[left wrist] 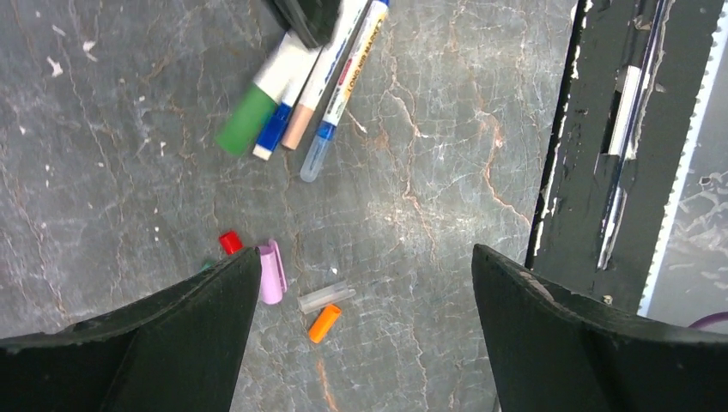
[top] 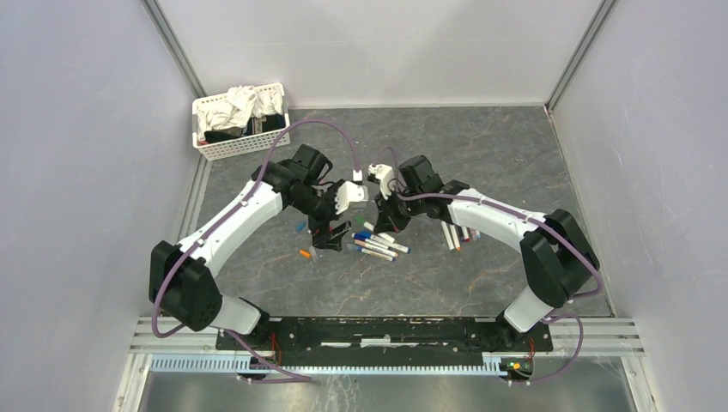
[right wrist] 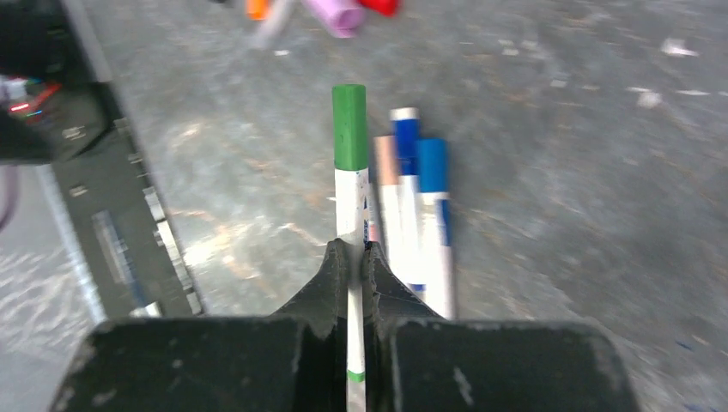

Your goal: Open the pen caps

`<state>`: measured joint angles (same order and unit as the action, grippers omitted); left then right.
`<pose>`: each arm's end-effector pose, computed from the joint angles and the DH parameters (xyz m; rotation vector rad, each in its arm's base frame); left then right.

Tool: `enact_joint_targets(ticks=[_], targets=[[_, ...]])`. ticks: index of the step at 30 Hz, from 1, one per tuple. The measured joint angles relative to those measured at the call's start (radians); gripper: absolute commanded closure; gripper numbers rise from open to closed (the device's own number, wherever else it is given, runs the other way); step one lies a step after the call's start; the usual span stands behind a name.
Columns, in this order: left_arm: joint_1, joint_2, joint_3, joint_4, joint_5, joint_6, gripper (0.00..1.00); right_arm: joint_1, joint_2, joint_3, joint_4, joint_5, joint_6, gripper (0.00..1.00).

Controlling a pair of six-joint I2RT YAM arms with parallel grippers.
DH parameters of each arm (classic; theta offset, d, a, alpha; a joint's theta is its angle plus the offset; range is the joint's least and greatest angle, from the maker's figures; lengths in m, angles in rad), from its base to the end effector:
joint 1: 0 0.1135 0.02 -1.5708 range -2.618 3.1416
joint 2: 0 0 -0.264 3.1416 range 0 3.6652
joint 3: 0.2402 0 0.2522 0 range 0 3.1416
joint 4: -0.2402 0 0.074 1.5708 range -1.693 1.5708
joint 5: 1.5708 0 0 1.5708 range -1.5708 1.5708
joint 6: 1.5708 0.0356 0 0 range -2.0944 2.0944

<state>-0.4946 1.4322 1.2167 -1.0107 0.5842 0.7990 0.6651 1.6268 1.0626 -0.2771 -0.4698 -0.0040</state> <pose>0.2289 -0.1458 0.2836 1.6947 2.0157 -0.7123 0.2610 0.2252 0.2180 -1.0217 2.2535 0.8631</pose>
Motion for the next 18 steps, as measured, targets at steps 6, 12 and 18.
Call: enact_joint_targets(ticks=[6,12,18], targets=[[-0.032,0.002,0.000,0.005,0.022,0.051,0.08,0.006,-0.006,0.003,-0.014,-0.268,0.018,1.00],[-0.073,0.002,0.000,0.005,0.029,0.082,0.18,0.012,-0.006,0.003,-0.013,-0.430,0.045,1.00],[-0.090,0.002,-0.004,0.003,0.031,0.108,0.47,0.012,0.010,0.007,0.002,-0.504,0.078,1.00]])
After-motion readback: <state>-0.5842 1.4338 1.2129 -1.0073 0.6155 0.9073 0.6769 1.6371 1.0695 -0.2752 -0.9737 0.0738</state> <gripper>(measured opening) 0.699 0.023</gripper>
